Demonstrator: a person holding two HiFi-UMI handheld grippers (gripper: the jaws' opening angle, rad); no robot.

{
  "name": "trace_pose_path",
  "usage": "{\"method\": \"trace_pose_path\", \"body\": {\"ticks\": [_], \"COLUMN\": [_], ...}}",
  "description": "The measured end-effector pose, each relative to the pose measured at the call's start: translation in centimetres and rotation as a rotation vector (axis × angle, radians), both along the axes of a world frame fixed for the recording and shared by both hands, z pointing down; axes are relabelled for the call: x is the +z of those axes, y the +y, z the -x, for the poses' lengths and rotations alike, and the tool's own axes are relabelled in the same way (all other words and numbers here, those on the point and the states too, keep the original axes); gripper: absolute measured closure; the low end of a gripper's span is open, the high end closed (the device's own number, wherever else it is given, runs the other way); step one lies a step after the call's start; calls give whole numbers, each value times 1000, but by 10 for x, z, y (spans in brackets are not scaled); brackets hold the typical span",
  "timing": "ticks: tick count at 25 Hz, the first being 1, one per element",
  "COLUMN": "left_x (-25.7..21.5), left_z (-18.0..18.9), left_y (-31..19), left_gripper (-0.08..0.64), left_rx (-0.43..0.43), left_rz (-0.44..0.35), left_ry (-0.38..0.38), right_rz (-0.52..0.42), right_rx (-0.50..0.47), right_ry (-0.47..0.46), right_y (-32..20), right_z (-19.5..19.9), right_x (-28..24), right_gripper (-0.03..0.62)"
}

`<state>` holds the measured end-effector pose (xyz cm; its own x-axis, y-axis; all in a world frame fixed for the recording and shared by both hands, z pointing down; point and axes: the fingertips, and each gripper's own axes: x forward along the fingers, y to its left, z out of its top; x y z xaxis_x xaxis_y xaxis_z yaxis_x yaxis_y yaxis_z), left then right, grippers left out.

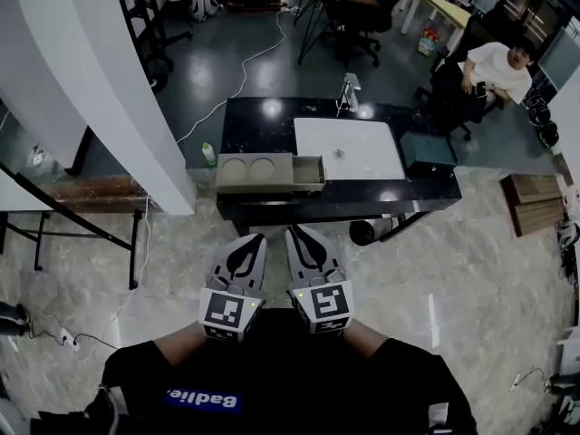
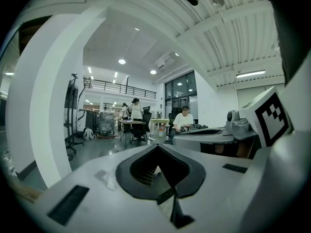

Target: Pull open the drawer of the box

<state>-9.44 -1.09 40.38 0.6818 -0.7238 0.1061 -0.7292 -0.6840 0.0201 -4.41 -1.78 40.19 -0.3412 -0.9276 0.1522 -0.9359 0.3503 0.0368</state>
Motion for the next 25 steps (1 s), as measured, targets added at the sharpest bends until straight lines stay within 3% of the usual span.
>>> {"method": "trace_pose_path", "body": {"ticks": [3,4,9,25], "left_x": [1,0,3,1], "left_z": [-10,-11,-7,-14], "left_y": [7,8,13,24], "left_gripper": [574,574,574,575], "left_rx": [7,4,-22,-21], "left_rz": [11,3,-10,-17], "left_ry": [-30,-34,-65,-70], "right_rz": [-83,-101,-47,-69], "right_rx": [-57,-79,-138,-157], "right_ry": [14,17,40,0], "right_y": [9,13,24,27], "right_z": [2,4,12,10], "right_x": [-12,-13,-6,-1], "right_gripper": [566,593,593,594]}}
